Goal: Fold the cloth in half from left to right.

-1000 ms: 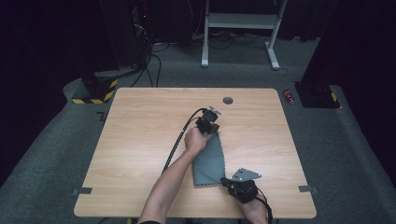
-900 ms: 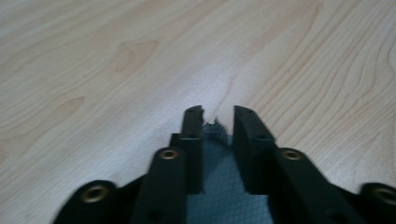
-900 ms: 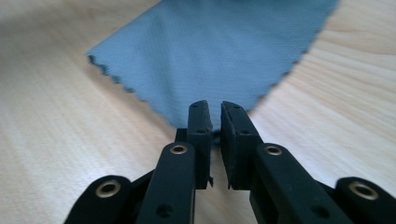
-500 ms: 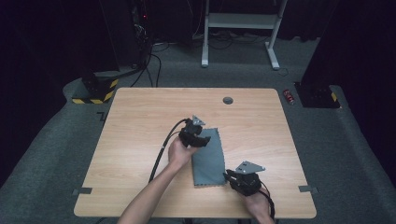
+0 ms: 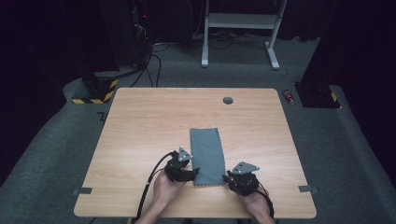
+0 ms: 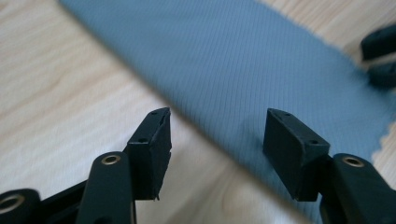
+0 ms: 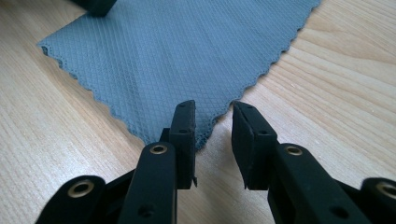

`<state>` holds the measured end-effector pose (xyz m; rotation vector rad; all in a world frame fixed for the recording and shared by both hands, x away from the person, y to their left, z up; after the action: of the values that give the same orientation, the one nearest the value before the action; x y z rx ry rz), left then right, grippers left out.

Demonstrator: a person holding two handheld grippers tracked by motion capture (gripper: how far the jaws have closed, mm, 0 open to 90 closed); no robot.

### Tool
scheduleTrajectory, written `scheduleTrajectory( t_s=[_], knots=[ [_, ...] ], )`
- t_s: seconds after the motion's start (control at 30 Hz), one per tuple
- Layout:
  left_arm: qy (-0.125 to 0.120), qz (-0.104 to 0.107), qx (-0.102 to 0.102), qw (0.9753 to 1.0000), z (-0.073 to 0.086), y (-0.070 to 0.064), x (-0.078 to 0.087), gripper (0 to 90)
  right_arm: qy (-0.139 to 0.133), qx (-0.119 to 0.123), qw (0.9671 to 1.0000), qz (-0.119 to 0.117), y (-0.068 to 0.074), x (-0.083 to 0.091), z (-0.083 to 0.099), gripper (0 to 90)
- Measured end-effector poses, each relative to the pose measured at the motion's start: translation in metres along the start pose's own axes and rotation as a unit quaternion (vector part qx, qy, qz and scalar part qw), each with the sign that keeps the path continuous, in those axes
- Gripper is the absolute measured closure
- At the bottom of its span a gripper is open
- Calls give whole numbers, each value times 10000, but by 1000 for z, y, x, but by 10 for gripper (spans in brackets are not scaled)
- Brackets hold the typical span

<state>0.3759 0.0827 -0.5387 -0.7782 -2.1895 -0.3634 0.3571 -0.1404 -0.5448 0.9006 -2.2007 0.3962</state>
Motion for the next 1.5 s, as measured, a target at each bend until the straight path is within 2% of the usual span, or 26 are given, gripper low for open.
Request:
scheduleTrajectory(
  t_s=[0.03, 0.13, 0.23, 0.3, 0.37, 0.4, 0.43, 0.53, 0.63, 0.8, 0.87, 1.07, 1.17, 1.33, 1.5],
  knots=[
    [38, -113, -8, 9999, 7, -2, 3, 443, 7, 24, 10000, 20, -1, 0, 0, 710],
    [42, -127, 60, 9999, 10, -5, 6, 449, 32, 27, 10000, 48, -2, 0, 0, 717],
    [-134, 136, 198, 9996, 11, -14, 14, 440, -6, -1, 10000, 75, -2, 2, -2, 705],
    [-176, 186, 193, 9995, 12, -21, 15, 437, -90, -39, 10000, 5, -1, 3, -3, 692],
    [-38, 156, 88, 9998, 16, -25, 12, 432, -82, -1, 10000, -7, 2, 4, -4, 677],
    [-38, 156, 88, 9998, 16, -25, 12, 429, -82, -1, 10000, -7, 2, 4, -4, 677],
    [-85, 31, 39, 10000, 20, -28, 12, 430, 1, 47, 10000, -41, 3, 1, -4, 652],
    [-55, -6, 48, 10000, 22, -30, 14, 446, 55, 31, 10000, -42, 2, -1, -1, 618],
    [-107, 55, -18, 9999, 24, -33, 16, 543, 75, -4, 9999, -87, 1, 0, 0, 612],
    [-92, 239, -108, 9996, 24, -39, 17, 675, 82, 26, 9996, -250, 2, 1, 1, 720],
    [-104, 276, -173, 9994, 23, -39, 17, 742, 69, 34, 9996, -268, 3, 2, 1, 748],
    [-173, 565, -19, 9983, 26, -37, 18, 874, -24, 48, 9996, -286, 7, 1, 3, 852],
    [-166, 673, 65, 9976, 27, -34, 18, 890, -51, 43, 9995, -299, 9, 1, 3, 871],
    [-162, 678, 102, 9975, 32, -29, 22, 894, -20, 155, 9993, -342, 14, 0, 1, 876],
    [-130, 625, 129, 9979, 43, -17, 33, 895, -2, 286, 9983, -502, 30, -5, -4, 877]
  ],
)
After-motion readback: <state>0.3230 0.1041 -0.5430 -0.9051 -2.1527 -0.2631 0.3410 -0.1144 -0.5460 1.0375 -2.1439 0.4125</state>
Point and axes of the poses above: each handheld gripper's, and its own axes: x roughly backward along the jaws, z roughly out of its underside, y roughly to its left, the point moved 4 cm from there along -x, roughly forward along the jaws, and after that the axes turned 1 degree about -x, right-handed, at the moved point
